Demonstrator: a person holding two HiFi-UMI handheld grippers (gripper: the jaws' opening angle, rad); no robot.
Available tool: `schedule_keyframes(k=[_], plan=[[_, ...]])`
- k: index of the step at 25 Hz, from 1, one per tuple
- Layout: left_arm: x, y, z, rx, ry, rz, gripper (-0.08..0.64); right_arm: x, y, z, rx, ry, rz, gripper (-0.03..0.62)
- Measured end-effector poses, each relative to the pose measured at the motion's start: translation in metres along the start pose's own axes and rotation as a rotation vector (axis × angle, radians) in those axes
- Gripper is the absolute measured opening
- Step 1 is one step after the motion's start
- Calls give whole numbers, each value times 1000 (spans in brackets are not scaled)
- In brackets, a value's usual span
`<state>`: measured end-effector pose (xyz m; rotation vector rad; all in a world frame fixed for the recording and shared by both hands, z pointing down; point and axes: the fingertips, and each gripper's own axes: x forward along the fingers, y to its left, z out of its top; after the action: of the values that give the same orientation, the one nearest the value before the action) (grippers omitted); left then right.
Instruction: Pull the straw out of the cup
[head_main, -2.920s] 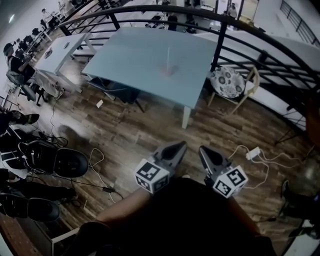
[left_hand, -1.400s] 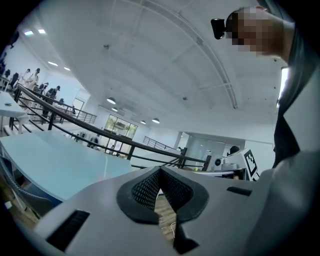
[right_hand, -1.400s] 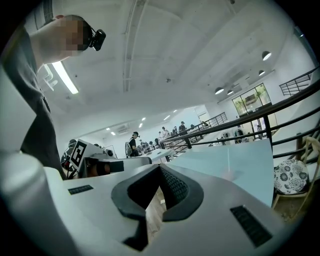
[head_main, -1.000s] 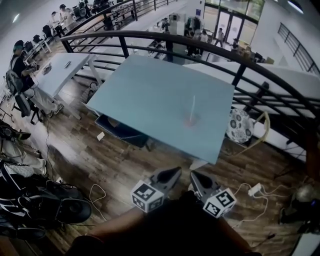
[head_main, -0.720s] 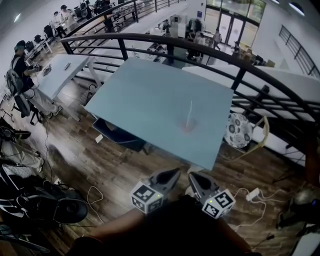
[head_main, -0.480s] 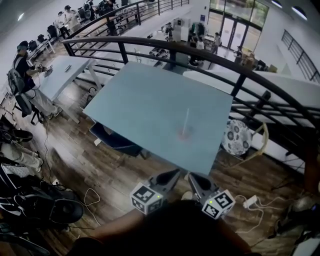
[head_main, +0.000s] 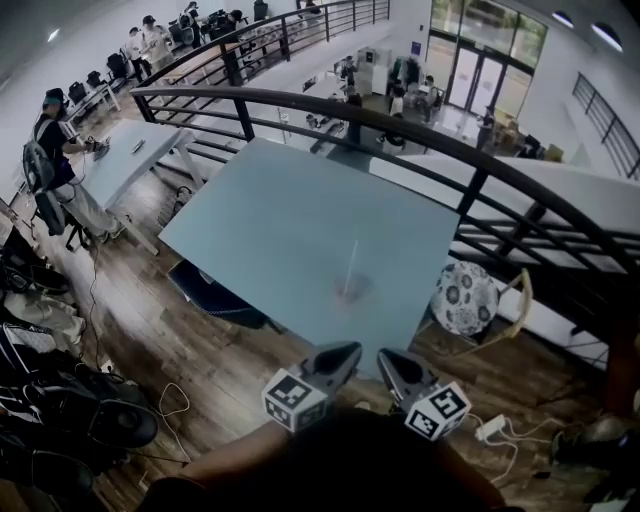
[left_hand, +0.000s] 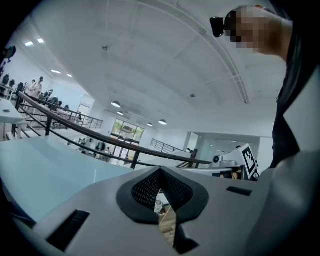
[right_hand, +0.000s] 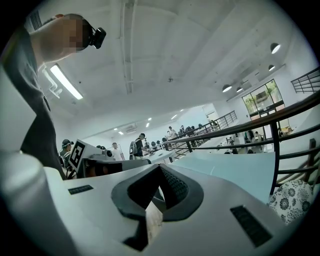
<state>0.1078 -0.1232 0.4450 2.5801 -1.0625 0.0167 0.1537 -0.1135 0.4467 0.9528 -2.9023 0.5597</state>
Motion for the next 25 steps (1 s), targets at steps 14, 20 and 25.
schedule_keyframes(k=[14, 20, 25], plan=[[56, 10, 4, 11, 34, -32, 12, -2, -57, 12, 22, -36, -35, 8], [64, 45, 22, 24, 47, -94, 12, 30, -66, 24, 37, -59, -101, 8], [61, 77, 39, 41, 56, -147, 12, 65, -64, 32, 18, -80, -143, 8]])
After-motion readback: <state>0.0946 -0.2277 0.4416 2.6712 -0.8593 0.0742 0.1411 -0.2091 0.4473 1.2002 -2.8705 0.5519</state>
